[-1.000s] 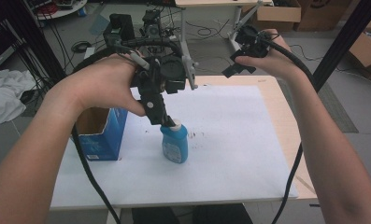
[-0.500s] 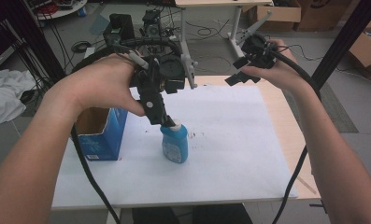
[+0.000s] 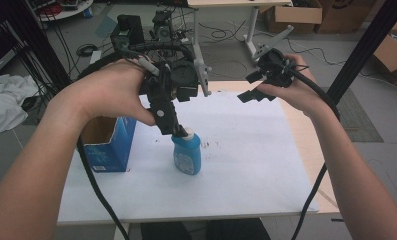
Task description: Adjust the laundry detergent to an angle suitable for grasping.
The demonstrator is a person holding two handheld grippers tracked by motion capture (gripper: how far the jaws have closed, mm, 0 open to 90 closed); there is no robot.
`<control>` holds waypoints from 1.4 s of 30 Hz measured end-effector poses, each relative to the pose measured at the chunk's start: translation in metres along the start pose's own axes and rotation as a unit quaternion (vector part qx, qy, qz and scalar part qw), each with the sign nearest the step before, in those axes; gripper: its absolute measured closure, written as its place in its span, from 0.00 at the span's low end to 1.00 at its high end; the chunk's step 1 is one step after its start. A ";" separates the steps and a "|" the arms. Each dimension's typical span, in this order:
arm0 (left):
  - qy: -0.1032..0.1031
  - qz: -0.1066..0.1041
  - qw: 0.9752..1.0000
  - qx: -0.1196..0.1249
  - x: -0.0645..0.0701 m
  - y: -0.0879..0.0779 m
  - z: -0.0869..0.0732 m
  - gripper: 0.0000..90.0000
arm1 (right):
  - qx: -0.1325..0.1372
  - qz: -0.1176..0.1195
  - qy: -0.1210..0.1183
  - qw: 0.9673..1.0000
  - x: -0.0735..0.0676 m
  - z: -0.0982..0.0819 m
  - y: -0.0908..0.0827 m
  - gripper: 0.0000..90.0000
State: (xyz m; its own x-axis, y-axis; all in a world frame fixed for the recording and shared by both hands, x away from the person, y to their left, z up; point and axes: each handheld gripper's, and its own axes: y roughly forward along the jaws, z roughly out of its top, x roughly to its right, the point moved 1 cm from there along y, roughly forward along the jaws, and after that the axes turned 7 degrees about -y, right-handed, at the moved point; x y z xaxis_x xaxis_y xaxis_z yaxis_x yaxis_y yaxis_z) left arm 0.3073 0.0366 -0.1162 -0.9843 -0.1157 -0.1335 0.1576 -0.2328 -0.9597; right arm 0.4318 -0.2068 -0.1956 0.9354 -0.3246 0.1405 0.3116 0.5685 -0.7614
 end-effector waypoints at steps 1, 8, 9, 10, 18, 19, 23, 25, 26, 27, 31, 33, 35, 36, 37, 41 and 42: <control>0.000 0.000 1.000 0.000 0.000 0.000 0.000 0.17 | 0.000 0.000 -0.001 1.000 -0.001 -0.001 0.001 0.25; -0.002 0.000 1.000 0.002 0.002 -0.001 -0.002 0.17 | 0.017 -0.003 0.004 1.000 -0.013 -0.010 0.009 0.25; -0.002 0.000 1.000 0.002 0.002 -0.001 -0.002 0.17 | 0.020 -0.004 0.004 1.000 -0.015 -0.011 0.010 0.25; -0.002 0.001 1.000 0.000 0.002 -0.001 -0.002 0.17 | 0.023 -0.008 0.003 1.000 -0.020 -0.013 0.014 0.24; -0.002 -0.003 1.000 0.000 0.004 0.000 -0.002 0.17 | 0.038 0.004 0.004 0.999 -0.039 -0.022 0.026 0.23; -0.003 -0.004 1.000 -0.001 0.005 0.000 -0.002 0.17 | 0.038 0.004 0.004 0.999 -0.039 -0.022 0.026 0.23; -0.001 -0.003 1.000 -0.002 0.006 0.000 -0.001 0.17 | 0.052 0.012 0.008 0.999 -0.047 -0.027 0.031 0.23; 0.000 -0.003 1.000 -0.002 0.006 0.000 -0.001 0.17 | 0.056 0.012 0.007 0.998 -0.052 -0.030 0.034 0.23; 0.000 -0.004 1.000 -0.002 0.006 0.000 -0.001 0.17 | 0.057 0.013 0.008 0.998 -0.053 -0.030 0.035 0.23; 0.000 -0.004 1.000 -0.002 0.006 0.000 -0.001 0.17 | 0.058 0.015 0.008 0.998 -0.055 -0.031 0.037 0.23; 0.000 -0.004 1.000 -0.003 0.007 0.001 -0.001 0.17 | 0.064 0.017 0.010 0.998 -0.062 -0.033 0.041 0.23; -0.001 -0.003 1.000 -0.003 0.007 0.000 -0.002 0.17 | 0.066 0.016 0.011 0.998 -0.065 -0.034 0.044 0.22; 0.000 -0.002 1.000 -0.002 0.007 0.000 -0.002 0.17 | 0.066 0.020 0.010 0.998 -0.068 -0.035 0.047 0.22; -0.001 -0.002 1.000 -0.001 0.008 0.000 -0.002 0.17 | 0.067 0.020 0.009 0.997 -0.070 -0.035 0.048 0.22; -0.001 -0.002 1.000 -0.001 0.008 -0.001 -0.002 0.17 | 0.070 0.023 0.010 0.997 -0.074 -0.036 0.052 0.22; -0.001 -0.003 1.000 -0.003 0.009 -0.001 -0.003 0.17 | 0.073 0.027 0.012 0.997 -0.079 -0.037 0.058 0.22; -0.001 -0.003 1.000 -0.003 0.009 -0.001 -0.003 0.17 | 0.074 0.028 0.012 0.997 -0.080 -0.037 0.059 0.22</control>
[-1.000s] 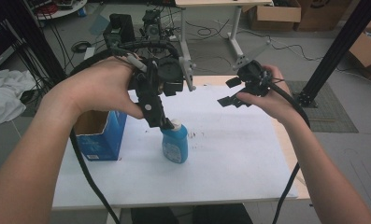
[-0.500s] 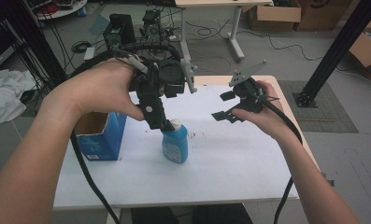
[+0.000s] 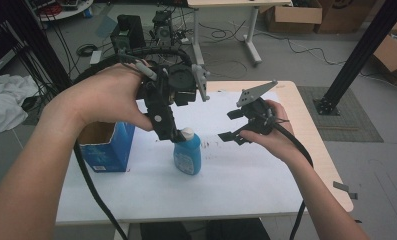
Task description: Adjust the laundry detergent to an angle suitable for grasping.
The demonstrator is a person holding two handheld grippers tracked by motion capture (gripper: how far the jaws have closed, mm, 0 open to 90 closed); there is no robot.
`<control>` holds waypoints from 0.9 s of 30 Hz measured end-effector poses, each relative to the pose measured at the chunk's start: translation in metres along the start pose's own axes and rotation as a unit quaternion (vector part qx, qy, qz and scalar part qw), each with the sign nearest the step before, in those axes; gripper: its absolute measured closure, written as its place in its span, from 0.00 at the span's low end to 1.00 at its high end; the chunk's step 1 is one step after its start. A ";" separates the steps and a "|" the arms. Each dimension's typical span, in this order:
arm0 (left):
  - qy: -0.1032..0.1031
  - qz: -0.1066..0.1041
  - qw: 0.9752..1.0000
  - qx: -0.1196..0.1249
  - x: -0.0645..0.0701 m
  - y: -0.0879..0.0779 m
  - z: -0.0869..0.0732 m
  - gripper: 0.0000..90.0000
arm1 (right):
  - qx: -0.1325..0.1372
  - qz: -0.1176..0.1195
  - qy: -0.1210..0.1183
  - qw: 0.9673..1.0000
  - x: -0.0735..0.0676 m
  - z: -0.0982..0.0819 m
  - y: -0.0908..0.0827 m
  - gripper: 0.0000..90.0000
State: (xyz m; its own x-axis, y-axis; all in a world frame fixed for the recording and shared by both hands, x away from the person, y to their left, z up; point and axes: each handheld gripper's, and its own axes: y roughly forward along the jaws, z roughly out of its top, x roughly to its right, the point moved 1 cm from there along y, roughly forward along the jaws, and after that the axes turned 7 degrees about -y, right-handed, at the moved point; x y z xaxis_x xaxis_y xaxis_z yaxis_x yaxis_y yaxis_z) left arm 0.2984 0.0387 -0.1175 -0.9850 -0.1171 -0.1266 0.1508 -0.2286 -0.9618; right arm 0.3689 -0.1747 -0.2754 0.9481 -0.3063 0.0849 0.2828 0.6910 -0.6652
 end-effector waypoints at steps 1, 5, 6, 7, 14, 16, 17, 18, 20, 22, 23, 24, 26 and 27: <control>0.000 0.000 1.000 0.000 0.000 0.000 0.000 0.17 | 0.001 0.001 -0.001 1.000 -0.001 0.000 0.001 0.22; -0.001 0.000 1.000 -0.002 0.001 -0.001 -0.001 0.17 | 0.003 0.002 -0.001 1.000 -0.006 0.000 0.007 0.22; -0.001 0.000 1.000 -0.001 0.001 -0.001 -0.001 0.17 | 0.004 0.003 -0.002 1.000 -0.007 0.000 0.008 0.21; -0.001 0.000 1.000 -0.001 0.001 -0.001 -0.001 0.17 | 0.004 0.003 -0.002 1.000 -0.007 0.000 0.008 0.21; -0.002 -0.001 1.000 0.000 0.001 -0.001 -0.003 0.17 | 0.008 0.011 -0.004 1.000 -0.016 0.002 0.018 0.21; -0.002 0.000 1.000 -0.002 0.002 -0.001 -0.003 0.17 | 0.009 0.013 -0.003 1.000 -0.018 0.002 0.021 0.21; -0.002 -0.001 1.000 -0.002 0.002 -0.001 -0.004 0.17 | 0.009 0.013 -0.003 1.000 -0.018 0.002 0.021 0.21; -0.003 -0.002 1.000 -0.002 0.002 -0.001 -0.004 0.17 | 0.010 0.016 -0.003 1.000 -0.018 0.002 0.023 0.21; -0.003 -0.001 1.000 -0.001 0.002 0.000 -0.004 0.17 | 0.011 0.017 -0.004 1.000 -0.020 0.001 0.026 0.21; -0.003 -0.001 1.000 -0.002 0.002 -0.001 -0.004 0.17 | 0.011 0.020 -0.003 1.000 -0.022 0.001 0.030 0.21; -0.003 -0.001 1.000 -0.002 0.002 -0.001 -0.004 0.17 | 0.012 0.021 -0.003 1.000 -0.023 0.001 0.031 0.21; -0.003 -0.001 1.000 -0.001 0.002 -0.001 -0.005 0.17 | 0.012 0.021 -0.003 1.000 -0.023 0.001 0.033 0.21; -0.003 -0.002 1.000 -0.001 0.002 -0.001 -0.005 0.17 | 0.015 0.021 -0.003 1.000 -0.025 0.002 0.036 0.21; -0.003 -0.002 1.000 -0.001 0.002 0.000 -0.005 0.17 | 0.016 0.023 -0.004 1.000 -0.025 0.002 0.038 0.21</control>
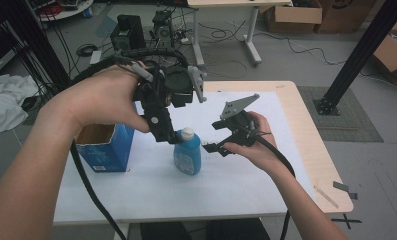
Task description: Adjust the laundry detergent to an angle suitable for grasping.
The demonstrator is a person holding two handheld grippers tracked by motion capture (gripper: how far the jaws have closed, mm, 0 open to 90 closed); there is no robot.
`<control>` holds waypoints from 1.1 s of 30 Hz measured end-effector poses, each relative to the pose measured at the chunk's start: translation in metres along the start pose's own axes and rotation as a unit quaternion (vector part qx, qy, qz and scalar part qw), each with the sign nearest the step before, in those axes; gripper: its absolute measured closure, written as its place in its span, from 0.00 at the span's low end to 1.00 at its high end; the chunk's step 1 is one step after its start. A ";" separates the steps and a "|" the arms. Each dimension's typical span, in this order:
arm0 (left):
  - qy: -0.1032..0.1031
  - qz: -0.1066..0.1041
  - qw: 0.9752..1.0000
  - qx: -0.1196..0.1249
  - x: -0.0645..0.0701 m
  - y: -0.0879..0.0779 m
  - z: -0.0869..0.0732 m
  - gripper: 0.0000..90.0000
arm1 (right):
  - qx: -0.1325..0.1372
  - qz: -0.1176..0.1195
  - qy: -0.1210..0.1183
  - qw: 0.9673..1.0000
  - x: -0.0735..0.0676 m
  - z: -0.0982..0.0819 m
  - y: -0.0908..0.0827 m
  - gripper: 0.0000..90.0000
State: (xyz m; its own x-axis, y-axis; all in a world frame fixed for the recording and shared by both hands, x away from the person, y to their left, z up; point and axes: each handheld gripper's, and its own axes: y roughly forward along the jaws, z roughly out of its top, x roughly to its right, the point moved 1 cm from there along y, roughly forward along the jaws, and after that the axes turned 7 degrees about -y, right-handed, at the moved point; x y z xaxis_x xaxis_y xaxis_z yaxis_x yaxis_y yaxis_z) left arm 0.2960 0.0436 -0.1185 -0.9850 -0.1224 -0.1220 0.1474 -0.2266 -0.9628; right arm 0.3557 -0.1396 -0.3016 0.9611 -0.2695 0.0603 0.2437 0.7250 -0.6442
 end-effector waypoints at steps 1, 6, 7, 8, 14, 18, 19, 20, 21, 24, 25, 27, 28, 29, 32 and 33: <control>0.000 -0.001 1.000 -0.001 0.000 0.000 0.000 0.17 | 0.001 0.001 0.001 1.000 -0.001 0.000 0.002 0.21; -0.003 -0.001 1.000 -0.001 0.000 0.001 -0.001 0.17 | 0.006 0.007 0.003 1.000 -0.003 -0.002 0.011 0.22; -0.003 -0.001 1.000 -0.001 0.000 0.001 -0.001 0.17 | 0.006 0.009 0.004 1.000 -0.003 -0.002 0.013 0.21; -0.004 -0.001 1.000 -0.001 0.000 0.001 -0.001 0.17 | 0.006 0.012 0.004 1.000 -0.003 -0.003 0.015 0.22; -0.005 -0.002 1.000 0.000 0.000 0.001 -0.001 0.17 | 0.011 0.016 0.008 1.000 -0.006 -0.005 0.027 0.22; -0.005 -0.003 1.000 -0.003 -0.001 0.002 0.000 0.17 | 0.012 0.016 0.010 1.000 -0.007 -0.005 0.033 0.22; -0.005 -0.003 1.000 -0.003 -0.001 0.002 0.000 0.17 | 0.013 0.017 0.011 1.000 -0.008 -0.006 0.034 0.22; -0.006 -0.004 1.000 -0.002 -0.001 0.003 0.000 0.17 | 0.014 0.016 0.011 1.000 -0.008 -0.006 0.036 0.22; -0.006 -0.004 1.000 -0.002 -0.001 0.003 0.000 0.17 | 0.016 0.015 0.011 1.000 -0.008 -0.006 0.037 0.22; -0.006 -0.004 1.000 -0.003 -0.002 0.003 0.000 0.17 | 0.018 0.013 0.011 1.000 -0.010 -0.006 0.041 0.22; -0.007 -0.004 1.000 -0.004 -0.002 0.003 0.001 0.17 | 0.018 0.013 0.011 1.000 -0.010 -0.006 0.042 0.22; -0.007 -0.005 1.000 -0.004 -0.002 0.003 0.001 0.17 | 0.021 0.011 0.012 1.000 -0.011 -0.006 0.045 0.22; -0.008 -0.005 1.000 -0.004 -0.003 0.004 0.001 0.17 | 0.023 0.012 0.013 1.000 -0.012 -0.006 0.046 0.23; -0.007 -0.006 1.000 -0.004 -0.003 0.004 0.001 0.17 | 0.023 0.012 0.013 1.000 -0.012 -0.006 0.048 0.23; -0.008 -0.007 1.000 -0.004 -0.003 0.004 0.001 0.17 | 0.024 0.009 0.013 1.000 -0.014 -0.006 0.052 0.24; -0.008 -0.006 1.000 -0.005 -0.003 0.004 0.001 0.17 | 0.023 0.008 0.013 1.000 -0.015 -0.006 0.053 0.24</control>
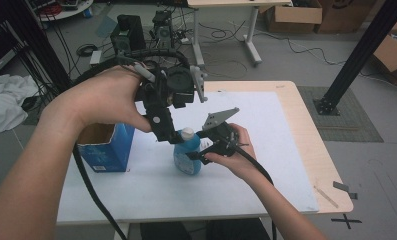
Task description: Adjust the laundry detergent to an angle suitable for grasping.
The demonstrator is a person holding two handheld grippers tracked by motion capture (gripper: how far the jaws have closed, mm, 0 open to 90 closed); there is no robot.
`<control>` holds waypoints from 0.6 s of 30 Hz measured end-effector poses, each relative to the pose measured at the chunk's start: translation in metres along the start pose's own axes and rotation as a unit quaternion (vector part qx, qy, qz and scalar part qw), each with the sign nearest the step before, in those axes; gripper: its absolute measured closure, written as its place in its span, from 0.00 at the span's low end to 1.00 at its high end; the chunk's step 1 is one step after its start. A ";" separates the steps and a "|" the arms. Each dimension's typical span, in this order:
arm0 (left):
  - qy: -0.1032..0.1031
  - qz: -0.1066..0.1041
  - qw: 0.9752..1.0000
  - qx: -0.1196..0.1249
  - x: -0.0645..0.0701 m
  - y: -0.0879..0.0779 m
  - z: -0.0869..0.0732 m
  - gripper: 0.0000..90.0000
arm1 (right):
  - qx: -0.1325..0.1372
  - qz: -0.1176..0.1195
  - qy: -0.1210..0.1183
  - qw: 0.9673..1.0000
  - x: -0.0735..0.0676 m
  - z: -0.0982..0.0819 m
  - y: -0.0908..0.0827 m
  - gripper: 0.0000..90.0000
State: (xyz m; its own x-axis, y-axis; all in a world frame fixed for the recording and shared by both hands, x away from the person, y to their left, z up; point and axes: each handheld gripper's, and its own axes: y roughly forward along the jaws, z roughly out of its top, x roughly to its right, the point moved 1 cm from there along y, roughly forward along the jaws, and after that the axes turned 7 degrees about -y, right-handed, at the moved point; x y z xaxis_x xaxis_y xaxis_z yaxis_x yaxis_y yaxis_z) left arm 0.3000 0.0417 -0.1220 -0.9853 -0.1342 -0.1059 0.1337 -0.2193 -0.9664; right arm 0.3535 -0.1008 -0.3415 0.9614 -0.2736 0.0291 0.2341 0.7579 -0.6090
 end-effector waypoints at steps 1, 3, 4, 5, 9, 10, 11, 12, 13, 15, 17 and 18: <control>-0.001 0.000 1.000 0.000 0.000 0.000 0.000 0.17 | 0.001 -0.001 0.000 1.000 -0.001 0.000 0.001 0.24; 0.000 -0.001 1.000 0.000 0.000 0.000 0.000 0.17 | 0.000 -0.005 0.000 1.000 -0.002 0.000 0.004 0.25; 0.000 -0.001 1.000 0.000 0.000 0.000 0.000 0.17 | 0.000 -0.005 0.000 1.000 -0.002 0.000 0.005 0.25; 0.000 0.000 1.000 0.000 0.000 0.000 0.000 0.17 | 0.000 -0.005 -0.001 1.000 -0.003 0.000 0.006 0.25; 0.000 -0.002 1.000 0.000 0.000 0.001 0.000 0.17 | 0.002 -0.015 -0.001 1.000 -0.005 0.000 0.009 0.29; 0.000 -0.002 1.000 -0.001 0.000 0.001 0.000 0.17 | 0.003 -0.016 -0.002 1.000 -0.005 0.001 0.010 0.29; 0.000 -0.002 1.000 -0.001 0.000 0.001 0.000 0.17 | 0.002 -0.018 -0.002 1.000 -0.005 0.001 0.011 0.30; 0.000 -0.002 1.000 -0.001 0.000 0.001 0.000 0.17 | 0.003 -0.024 -0.003 1.000 -0.006 0.001 0.012 0.30; 0.000 -0.002 1.000 -0.001 0.000 0.001 0.000 0.17 | 0.003 -0.025 -0.003 1.000 -0.007 0.002 0.013 0.31; 0.000 -0.003 1.000 0.000 0.000 0.002 0.000 0.17 | 0.002 -0.028 -0.003 1.000 -0.007 0.002 0.014 0.32; 0.000 -0.002 1.000 -0.002 0.000 0.001 0.000 0.17 | 0.000 -0.030 -0.003 1.000 -0.008 0.002 0.016 0.32; 0.000 -0.002 1.000 -0.002 0.000 0.001 0.000 0.17 | 0.000 -0.031 -0.003 1.000 -0.008 0.002 0.016 0.32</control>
State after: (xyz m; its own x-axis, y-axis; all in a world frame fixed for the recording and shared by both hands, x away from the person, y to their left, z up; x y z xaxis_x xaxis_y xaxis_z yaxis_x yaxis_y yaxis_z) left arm 0.3000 0.0413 -0.1231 -0.9860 -0.1325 -0.1015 0.1288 -0.2167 -0.9677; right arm 0.3497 -0.0850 -0.3503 0.9460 -0.3163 0.0711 0.2928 0.7392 -0.6065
